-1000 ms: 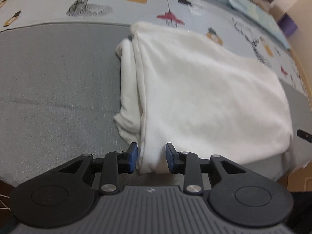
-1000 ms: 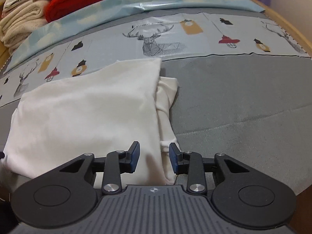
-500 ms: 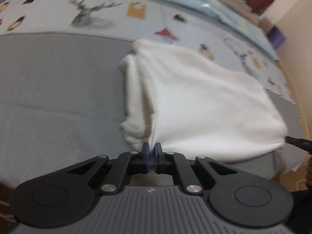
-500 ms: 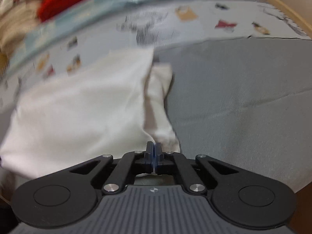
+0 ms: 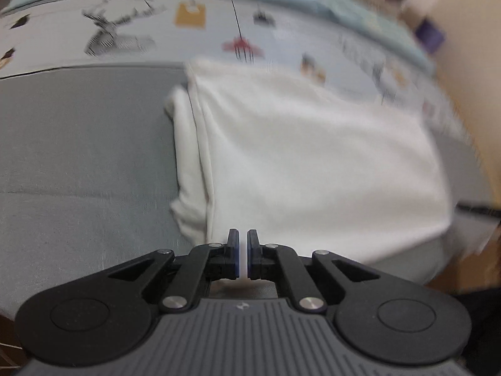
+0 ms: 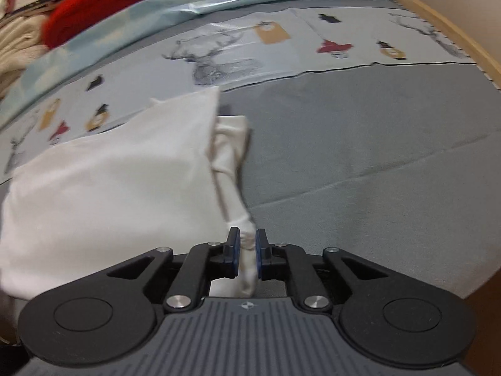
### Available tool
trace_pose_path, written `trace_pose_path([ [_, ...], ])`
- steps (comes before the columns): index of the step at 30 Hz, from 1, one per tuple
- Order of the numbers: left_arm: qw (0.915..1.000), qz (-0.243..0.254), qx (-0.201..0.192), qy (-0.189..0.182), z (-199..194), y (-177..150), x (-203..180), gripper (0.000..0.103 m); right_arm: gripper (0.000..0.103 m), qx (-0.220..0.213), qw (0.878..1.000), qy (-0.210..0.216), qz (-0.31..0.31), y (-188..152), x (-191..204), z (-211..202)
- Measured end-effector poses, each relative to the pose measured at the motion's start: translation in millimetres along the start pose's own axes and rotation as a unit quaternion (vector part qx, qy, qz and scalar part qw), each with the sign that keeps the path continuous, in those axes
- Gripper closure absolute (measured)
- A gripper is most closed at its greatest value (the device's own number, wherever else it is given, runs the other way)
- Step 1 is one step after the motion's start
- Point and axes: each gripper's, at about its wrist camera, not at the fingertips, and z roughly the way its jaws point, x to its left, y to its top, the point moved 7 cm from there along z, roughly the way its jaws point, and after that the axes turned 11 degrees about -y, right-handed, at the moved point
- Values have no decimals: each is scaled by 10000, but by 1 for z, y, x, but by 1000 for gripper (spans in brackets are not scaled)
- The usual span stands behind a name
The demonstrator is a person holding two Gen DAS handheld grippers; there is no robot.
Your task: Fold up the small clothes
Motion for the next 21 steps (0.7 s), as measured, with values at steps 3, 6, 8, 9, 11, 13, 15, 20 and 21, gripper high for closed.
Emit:
trace_pose_path([
  [3,9966,235,606,504,23,-17,3,99,93,361,9976,-133,-575,-16,19,19],
  [6,9959,394,565,585,25,-17,-3,97,86,571,9919,-413,-1056,-29,29,32],
  [8,9966,383,481,549,20,-17,-5,95,85,479,9936,-390,-944,-25,30,28],
  [9,9969,385,439,535,19,-16,-8,94,85,396,9950,-348,-853,-21,29,25],
  [11,9970,384,405,528,18,-14,-8,94,83,268,9959,-336,-800,-13,27,19],
  [13,9969,361,421,564,19,-14,-6,94,81,332,9943,-451,-902,-14,25,23],
  [15,9968,334,428,586,25,-11,-7,94,77,503,9920,-510,-1038,-20,26,28],
  [20,9966,363,442,602,24,-11,-7,94,71,524,9903,-562,-1155,-19,30,31],
  [21,9966,350,441,603,24,-11,-5,94,71,532,9906,-562,-1126,-19,29,31],
])
